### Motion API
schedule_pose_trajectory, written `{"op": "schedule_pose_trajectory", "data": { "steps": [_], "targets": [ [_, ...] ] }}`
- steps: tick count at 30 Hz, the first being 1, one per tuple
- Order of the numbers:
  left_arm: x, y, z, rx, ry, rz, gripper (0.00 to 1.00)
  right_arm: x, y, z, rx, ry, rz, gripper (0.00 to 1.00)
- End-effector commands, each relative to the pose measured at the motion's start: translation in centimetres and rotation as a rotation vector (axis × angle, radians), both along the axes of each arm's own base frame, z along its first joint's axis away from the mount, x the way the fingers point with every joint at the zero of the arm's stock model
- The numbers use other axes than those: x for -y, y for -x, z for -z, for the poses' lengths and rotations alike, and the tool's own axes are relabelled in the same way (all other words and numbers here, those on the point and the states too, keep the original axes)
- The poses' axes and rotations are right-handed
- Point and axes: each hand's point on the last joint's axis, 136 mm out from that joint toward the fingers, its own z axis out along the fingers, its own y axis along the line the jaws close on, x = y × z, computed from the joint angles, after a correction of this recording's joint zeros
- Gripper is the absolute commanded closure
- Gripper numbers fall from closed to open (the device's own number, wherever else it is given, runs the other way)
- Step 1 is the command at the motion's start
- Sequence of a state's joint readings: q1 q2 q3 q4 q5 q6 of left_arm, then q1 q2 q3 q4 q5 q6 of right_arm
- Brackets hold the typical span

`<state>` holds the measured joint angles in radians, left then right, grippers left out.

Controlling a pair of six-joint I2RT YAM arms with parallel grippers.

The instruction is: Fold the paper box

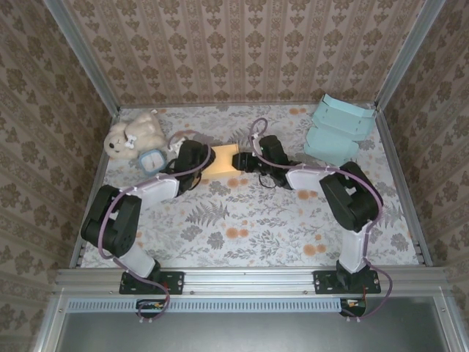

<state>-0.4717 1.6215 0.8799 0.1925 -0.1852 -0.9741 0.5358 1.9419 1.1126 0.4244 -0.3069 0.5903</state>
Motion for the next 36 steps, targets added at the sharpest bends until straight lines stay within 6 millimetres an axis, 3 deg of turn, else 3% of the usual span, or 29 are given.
{"op": "schedule_pose_trajectory", "data": {
  "steps": [1,5,10,19,23,30,33,36],
  "targets": [
    [0.4,-1.9,-0.1,-0.022,0.008,0.080,0.32,-3.9,-1.1,-1.3,0.016,-0.103,-0.043,0.55],
    [-2.2,-4.0,1.1,-0.033,-0.015,0.028,0.32,-6.2,-2.2,-0.9,0.031,-0.115,-0.052,0.54],
    [-4.5,-5.3,2.2,-0.046,-0.042,-0.011,0.31,-8.2,-3.2,0.6,0.039,-0.097,-0.061,0.55],
    [-7.2,-6.0,4.2,-0.072,-0.058,-0.064,0.30,-8.2,-3.7,2.9,0.029,-0.063,-0.037,0.51],
    [-7.9,-6.1,3.1,-0.050,-0.094,-0.074,0.28,-7.4,-3.1,2.9,0.039,-0.050,-0.029,0.48],
    [-9.2,-5.0,-0.3,-0.013,-0.162,-0.091,0.21,-5.3,-1.8,0.7,0.078,0.019,-0.009,0.45],
    [-9.6,-3.6,-2.0,0.006,-0.190,-0.086,0.19,-3.6,-1.1,-0.9,0.104,0.082,0.014,0.44],
    [-9.1,-1.5,-4.0,0.043,-0.224,-0.045,0.19,-0.5,-0.8,-2.4,0.108,0.190,0.080,0.43]
  ]
}}
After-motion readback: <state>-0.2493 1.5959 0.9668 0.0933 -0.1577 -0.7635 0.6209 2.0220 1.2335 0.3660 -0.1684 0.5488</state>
